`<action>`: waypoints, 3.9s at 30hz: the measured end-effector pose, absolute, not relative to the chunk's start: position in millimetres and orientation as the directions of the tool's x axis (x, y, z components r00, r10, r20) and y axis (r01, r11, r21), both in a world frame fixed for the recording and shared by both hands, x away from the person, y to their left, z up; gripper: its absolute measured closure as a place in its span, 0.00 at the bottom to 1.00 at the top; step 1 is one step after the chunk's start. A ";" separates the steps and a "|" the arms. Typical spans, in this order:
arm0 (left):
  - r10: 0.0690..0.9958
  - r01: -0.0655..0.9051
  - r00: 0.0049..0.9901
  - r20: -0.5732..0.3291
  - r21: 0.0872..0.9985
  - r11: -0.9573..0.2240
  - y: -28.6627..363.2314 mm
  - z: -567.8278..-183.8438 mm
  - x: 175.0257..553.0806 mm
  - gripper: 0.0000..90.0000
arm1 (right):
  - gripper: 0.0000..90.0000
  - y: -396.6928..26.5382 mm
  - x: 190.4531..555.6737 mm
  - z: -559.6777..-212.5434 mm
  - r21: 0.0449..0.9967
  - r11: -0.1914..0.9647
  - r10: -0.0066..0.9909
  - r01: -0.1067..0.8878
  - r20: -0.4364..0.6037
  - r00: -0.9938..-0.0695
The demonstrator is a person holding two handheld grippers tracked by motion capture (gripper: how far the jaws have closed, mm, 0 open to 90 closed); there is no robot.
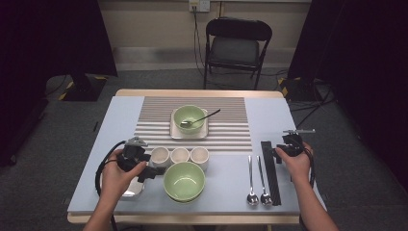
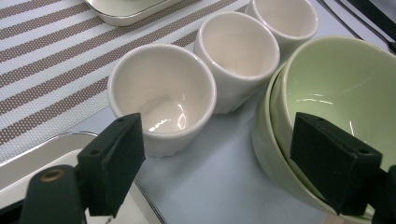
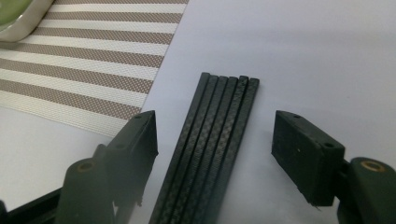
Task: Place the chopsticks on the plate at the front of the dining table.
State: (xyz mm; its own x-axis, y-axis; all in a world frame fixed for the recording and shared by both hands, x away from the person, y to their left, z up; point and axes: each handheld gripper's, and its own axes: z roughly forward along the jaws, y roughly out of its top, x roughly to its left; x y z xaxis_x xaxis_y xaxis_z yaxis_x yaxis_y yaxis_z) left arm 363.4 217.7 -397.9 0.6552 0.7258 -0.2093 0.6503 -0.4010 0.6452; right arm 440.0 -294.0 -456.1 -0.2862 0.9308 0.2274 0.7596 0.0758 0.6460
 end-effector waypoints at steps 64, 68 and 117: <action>0.722 0.642 0.665 -0.190 0.639 -0.423 216.4 -397.7 362.4 0.20 | 0.72 -302.9 434.9 -462.4 0.649 0.182 0.963 0.738 0.033 -0.266; 0.724 0.645 0.663 -0.187 0.634 -0.427 216.2 -397.7 362.3 0.20 | 0.76 -301.9 435.6 -461.7 0.645 0.191 0.966 0.740 0.013 -0.260; 0.729 0.642 0.657 -0.190 0.647 -0.410 216.9 -397.4 363.0 0.20 | 0.96 -309.0 440.2 -456.7 0.604 0.052 0.985 0.796 0.102 -0.141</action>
State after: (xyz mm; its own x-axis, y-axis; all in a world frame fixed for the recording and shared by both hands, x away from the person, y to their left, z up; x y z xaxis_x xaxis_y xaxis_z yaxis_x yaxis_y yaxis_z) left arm 363.0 216.9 -397.4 0.6573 0.7294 -0.1898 0.6424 -0.4104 0.6472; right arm 440.2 -309.0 -456.7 -0.1414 0.9847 0.1019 0.7957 0.0518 0.6035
